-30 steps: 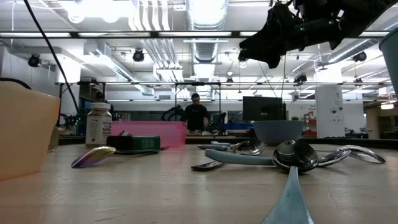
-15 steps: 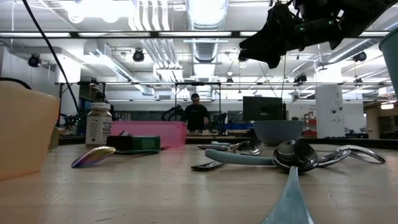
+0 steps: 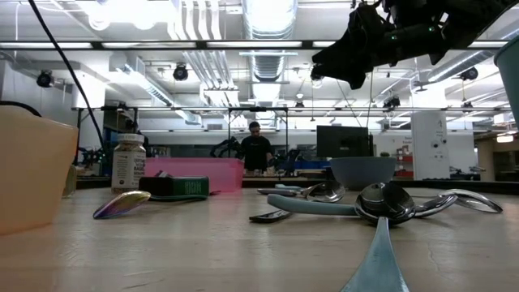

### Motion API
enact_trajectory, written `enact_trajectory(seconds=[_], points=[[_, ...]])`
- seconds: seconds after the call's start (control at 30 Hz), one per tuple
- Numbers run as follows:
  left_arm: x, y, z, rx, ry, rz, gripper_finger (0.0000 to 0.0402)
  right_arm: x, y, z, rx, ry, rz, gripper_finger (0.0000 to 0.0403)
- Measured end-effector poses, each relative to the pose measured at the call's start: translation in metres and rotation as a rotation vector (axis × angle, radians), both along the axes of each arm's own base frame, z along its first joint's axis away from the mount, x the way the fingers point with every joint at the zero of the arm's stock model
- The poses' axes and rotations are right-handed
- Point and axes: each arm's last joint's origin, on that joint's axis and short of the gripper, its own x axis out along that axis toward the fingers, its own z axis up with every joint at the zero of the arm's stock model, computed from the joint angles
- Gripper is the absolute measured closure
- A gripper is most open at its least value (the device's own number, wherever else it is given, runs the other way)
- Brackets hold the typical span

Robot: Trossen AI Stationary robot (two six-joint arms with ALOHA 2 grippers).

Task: Pick & Place Food Item
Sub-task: Put the brown seasoning bottle into the orange bin, then put the orange seasoning pack into the orange bin

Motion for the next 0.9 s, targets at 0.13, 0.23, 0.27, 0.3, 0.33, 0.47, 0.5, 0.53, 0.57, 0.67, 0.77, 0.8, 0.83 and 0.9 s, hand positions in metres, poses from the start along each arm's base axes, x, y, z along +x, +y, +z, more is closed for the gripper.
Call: enact_trajectory(seconds=[0.13, 0.23, 0.27, 0.3, 0.33, 0.47, 0.5, 0.53, 0.57, 0.67, 0.77, 0.8, 0.83, 0.9], points=[[0.002, -0.001, 0.000, 0.007, -0.047, -0.004, 0.0216, 0.000, 0.000, 0.000, 0.000, 0.000, 0.000, 0.0192], [0.002, -0.001, 0.000, 0.012, -0.065, -0.006, 0.0199, 0.000, 0.000, 0.000, 0.000, -0.001, 0.000, 0.0192], [0.001, -0.001, 0.000, 0.011, -0.066, -0.007, 0.0189, 0.000, 0.000, 0.000, 0.000, -0.001, 0.000, 0.0192], [0.001, -0.002, 0.000, 0.010, -0.066, -0.009, 0.0177, 0.000, 0.000, 0.000, 0.000, -0.001, 0.000, 0.0192], [0.000, -0.002, 0.000, 0.009, -0.066, -0.011, 0.0165, 0.000, 0.000, 0.000, 0.000, -0.001, 0.000, 0.0192], [-0.002, -0.003, 0.000, 0.009, -0.066, -0.011, 0.0117, 0.000, 0.000, 0.000, 0.000, -0.001, 0.000, 0.0192], [-0.002, -0.003, 0.000, 0.008, -0.067, -0.010, 0.0107, 0.000, 0.000, 0.000, 0.000, -0.001, 0.000, 0.0192], [-0.002, -0.003, 0.000, 0.007, -0.067, -0.010, 0.0099, 0.000, 0.000, 0.000, 0.000, -0.001, 0.000, 0.0192], [-0.002, -0.003, 0.000, 0.006, -0.068, -0.010, 0.0092, 0.000, 0.000, 0.000, 0.000, -0.001, 0.000, 0.0192], [-0.002, -0.003, 0.001, 0.002, -0.069, -0.006, 0.0081, 0.000, 0.000, 0.000, 0.000, -0.001, 0.000, 0.0192], [-0.003, -0.001, 0.012, -0.026, -0.083, -0.005, 0.0079, 0.000, 0.000, 0.000, 0.000, -0.001, 0.000, 0.0192], [-0.003, 0.000, 0.017, -0.039, -0.089, -0.004, 0.0079, 0.000, 0.000, 0.000, 0.000, -0.001, 0.000, 0.0192], [-0.004, 0.002, 0.022, -0.049, -0.094, -0.003, 0.0079, 0.000, 0.000, 0.000, 0.000, -0.001, 0.000, 0.0192], [-0.004, 0.006, 0.032, -0.066, -0.107, 0.001, 0.0079, 0.000, 0.000, 0.000, 0.000, -0.001, 0.000, 0.0192]])
